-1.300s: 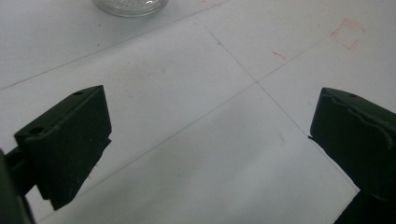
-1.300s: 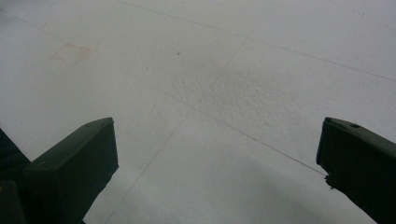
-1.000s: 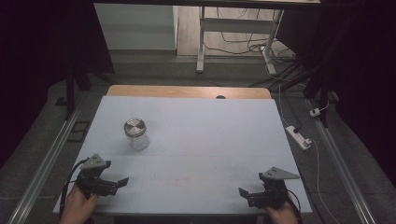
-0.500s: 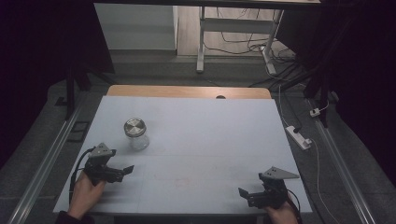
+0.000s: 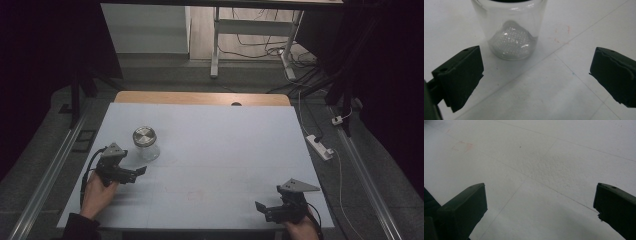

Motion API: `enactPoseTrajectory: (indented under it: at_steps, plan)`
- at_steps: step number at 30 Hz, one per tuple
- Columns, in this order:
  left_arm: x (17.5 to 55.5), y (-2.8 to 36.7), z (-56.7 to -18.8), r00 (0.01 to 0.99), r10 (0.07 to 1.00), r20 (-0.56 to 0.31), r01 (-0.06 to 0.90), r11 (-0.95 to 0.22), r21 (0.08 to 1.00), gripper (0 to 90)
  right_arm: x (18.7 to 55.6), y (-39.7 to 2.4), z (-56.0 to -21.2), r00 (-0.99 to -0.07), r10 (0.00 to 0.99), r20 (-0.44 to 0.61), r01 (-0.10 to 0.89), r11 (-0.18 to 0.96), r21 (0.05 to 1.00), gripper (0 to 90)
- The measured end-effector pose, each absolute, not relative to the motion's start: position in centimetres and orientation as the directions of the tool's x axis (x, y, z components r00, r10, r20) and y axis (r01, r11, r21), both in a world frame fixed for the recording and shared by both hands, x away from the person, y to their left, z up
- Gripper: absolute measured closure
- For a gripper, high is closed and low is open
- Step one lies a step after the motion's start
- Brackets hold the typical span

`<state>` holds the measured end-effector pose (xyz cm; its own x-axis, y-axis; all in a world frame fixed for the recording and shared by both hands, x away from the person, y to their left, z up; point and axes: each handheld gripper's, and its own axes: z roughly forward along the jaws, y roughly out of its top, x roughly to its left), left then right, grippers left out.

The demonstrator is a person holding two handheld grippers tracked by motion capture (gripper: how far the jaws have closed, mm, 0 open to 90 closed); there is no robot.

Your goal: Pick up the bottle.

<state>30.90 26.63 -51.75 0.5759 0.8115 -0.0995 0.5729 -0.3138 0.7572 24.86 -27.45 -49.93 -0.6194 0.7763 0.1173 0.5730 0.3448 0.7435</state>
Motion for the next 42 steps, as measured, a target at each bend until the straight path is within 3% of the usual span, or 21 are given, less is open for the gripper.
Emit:
enactPoseTrajectory:
  at_steps: [17,33,42]
  plan:
    - [34.3,26.2,-51.7,0.563,0.814,-0.138,0.587,-0.276,0.761,0.0,24.9,-27.4,-49.9,-0.620,0.776,0.117,0.574,0.347,0.742,0.0]
    - [37.1,25.0,-51.8,0.583,0.808,-0.081,0.561,-0.328,0.760,0.0,24.9,-27.4,-50.0,-0.621,0.775,0.118,0.575,0.348,0.741,0.0]
    - [37.4,24.9,-51.6,0.577,0.814,-0.064,0.552,-0.331,0.765,11.4,24.9,-27.4,-50.0,-0.620,0.776,0.119,0.578,0.348,0.738,0.0]
